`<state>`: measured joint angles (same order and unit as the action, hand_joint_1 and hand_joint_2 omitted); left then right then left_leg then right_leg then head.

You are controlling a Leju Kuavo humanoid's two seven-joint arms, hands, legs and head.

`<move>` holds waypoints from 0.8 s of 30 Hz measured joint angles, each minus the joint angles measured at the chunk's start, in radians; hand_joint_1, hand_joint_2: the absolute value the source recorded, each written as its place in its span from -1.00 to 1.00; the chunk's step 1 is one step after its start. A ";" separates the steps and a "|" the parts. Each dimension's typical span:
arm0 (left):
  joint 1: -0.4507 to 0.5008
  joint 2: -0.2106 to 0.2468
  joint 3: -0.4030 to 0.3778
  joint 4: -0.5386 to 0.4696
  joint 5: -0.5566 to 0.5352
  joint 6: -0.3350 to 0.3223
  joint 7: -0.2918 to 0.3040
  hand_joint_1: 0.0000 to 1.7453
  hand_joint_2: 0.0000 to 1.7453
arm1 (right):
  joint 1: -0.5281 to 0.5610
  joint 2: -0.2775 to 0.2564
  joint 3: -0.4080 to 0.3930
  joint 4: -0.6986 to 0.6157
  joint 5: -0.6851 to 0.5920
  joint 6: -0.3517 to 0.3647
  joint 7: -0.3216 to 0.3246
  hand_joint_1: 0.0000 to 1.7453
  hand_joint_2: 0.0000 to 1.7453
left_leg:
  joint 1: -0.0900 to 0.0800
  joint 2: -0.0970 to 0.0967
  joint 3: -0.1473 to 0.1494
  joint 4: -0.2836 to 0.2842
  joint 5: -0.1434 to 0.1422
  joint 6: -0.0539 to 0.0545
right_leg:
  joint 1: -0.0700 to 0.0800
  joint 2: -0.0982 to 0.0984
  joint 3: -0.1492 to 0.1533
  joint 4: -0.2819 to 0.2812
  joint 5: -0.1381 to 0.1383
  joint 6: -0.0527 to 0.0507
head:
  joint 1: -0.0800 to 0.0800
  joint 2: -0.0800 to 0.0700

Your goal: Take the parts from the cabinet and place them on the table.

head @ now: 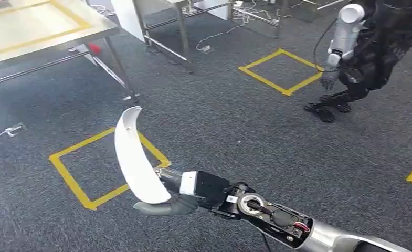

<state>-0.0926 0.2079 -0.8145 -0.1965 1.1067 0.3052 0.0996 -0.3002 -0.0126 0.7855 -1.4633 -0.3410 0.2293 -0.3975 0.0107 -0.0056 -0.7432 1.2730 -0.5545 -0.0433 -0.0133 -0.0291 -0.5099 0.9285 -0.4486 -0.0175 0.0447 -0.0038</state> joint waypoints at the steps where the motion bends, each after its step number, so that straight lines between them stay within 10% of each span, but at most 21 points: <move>1: 0.001 -0.001 0.000 0.000 0.000 0.000 0.000 -1.00 1.00 | 0.000 0.000 0.000 0.000 0.000 0.000 0.000 0.96 1.00 | 0.000 0.000 0.005 -0.017 0.024 -0.001 | 0.000 -0.015 0.001 0.000 -0.002 0.000 | 0.000 0.000; 3: 0.003 0.000 0.000 0.000 0.000 -0.001 0.000 -1.00 1.00 | 0.000 0.000 0.001 0.000 0.000 0.000 0.000 0.96 1.00 | 0.000 0.012 0.094 -0.184 0.112 0.003 | 0.000 -0.037 0.006 0.001 -0.007 0.003 | -0.002 0.000; 5: -0.001 0.002 0.000 0.000 -0.002 -0.002 -0.002 -1.00 1.00 | -0.002 0.000 0.000 0.000 0.000 0.000 0.000 0.96 1.00 | -0.012 0.083 0.182 -0.346 0.145 0.019 | 0.008 -0.054 0.013 0.002 -0.015 0.013 | -0.004 0.000; 9: 0.001 0.005 0.000 0.000 -0.003 -0.003 -0.002 -1.00 1.00 | -0.004 0.000 0.001 0.000 0.002 0.000 0.000 0.96 1.00 | -0.018 0.036 0.179 -0.344 0.148 0.046 | 0.011 -0.085 0.026 -0.003 -0.021 0.030 | 0.000 0.000; 10: 0.002 0.004 0.000 0.000 -0.003 -0.003 -0.002 -1.00 1.00 | -0.003 0.000 0.000 -0.002 0.002 -0.002 0.001 0.96 1.00 | -0.003 0.025 0.189 -0.354 0.153 0.054 | 0.007 -0.075 0.018 0.004 -0.033 0.038 | 0.000 0.000; 12: 0.002 0.004 0.000 0.000 -0.006 -0.004 -0.003 -1.00 1.00 | -0.004 0.000 -0.001 -0.004 0.004 -0.005 0.000 0.96 1.00 | -0.003 0.011 0.192 -0.354 0.152 0.068 | 0.002 0.007 -0.020 0.113 -0.095 0.043 | 0.003 0.000; 15: -0.001 0.003 0.000 0.000 -0.007 -0.006 -0.005 -1.00 1.00 | 0.008 -0.002 -0.001 -0.005 0.006 -0.008 0.003 0.96 1.00 | -0.006 -0.025 0.192 -0.353 0.151 0.069 | 0.003 0.027 -0.129 0.332 -0.177 0.048 | 0.017 0.000; 17: 0.000 0.002 0.000 0.000 -0.008 -0.008 -0.005 -1.00 1.00 | 0.010 -0.002 -0.001 -0.005 0.008 -0.010 0.005 0.96 1.00 | -0.006 -0.056 0.194 -0.349 0.150 0.069 | 0.003 0.028 -0.130 0.304 -0.129 0.044 | 0.018 0.000; 19: 0.000 0.001 0.000 0.000 -0.008 -0.009 -0.005 -1.00 1.00 | 0.010 -0.002 -0.001 -0.006 0.008 -0.013 0.008 0.96 1.00 | -0.006 -0.085 0.198 -0.345 0.145 0.064 | 0.003 0.050 -0.049 0.114 -0.017 0.038 | 0.023 0.000; 21: -0.004 -0.002 0.000 0.000 -0.008 -0.010 -0.005 -1.00 1.00 | 0.011 -0.003 -0.001 -0.006 0.011 -0.014 0.010 0.96 1.00 | -0.007 -0.109 0.188 -0.340 0.146 0.055 | -0.007 0.148 -0.012 0.022 -0.005 0.033 | 0.018 0.000; 24: 0.001 -0.001 0.000 0.000 -0.007 -0.010 -0.005 -1.00 1.00 | 0.010 -0.003 -0.001 -0.006 0.013 -0.015 0.013 0.96 1.00 | 0.006 -0.146 0.173 -0.343 0.156 0.034 | 0.000 0.117 -0.003 0.020 -0.009 0.028 | 0.026 0.000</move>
<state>-0.0915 0.2071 -0.8141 -0.1965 1.0994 0.2953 0.0950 -0.2901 -0.0153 0.7843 -1.4698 -0.3281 0.2144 -0.3845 0.0169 -0.1519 -0.5703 0.9301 -0.3985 -0.0098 -0.0129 0.0880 -0.5134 0.9489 -0.4578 0.0102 0.0710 -0.0038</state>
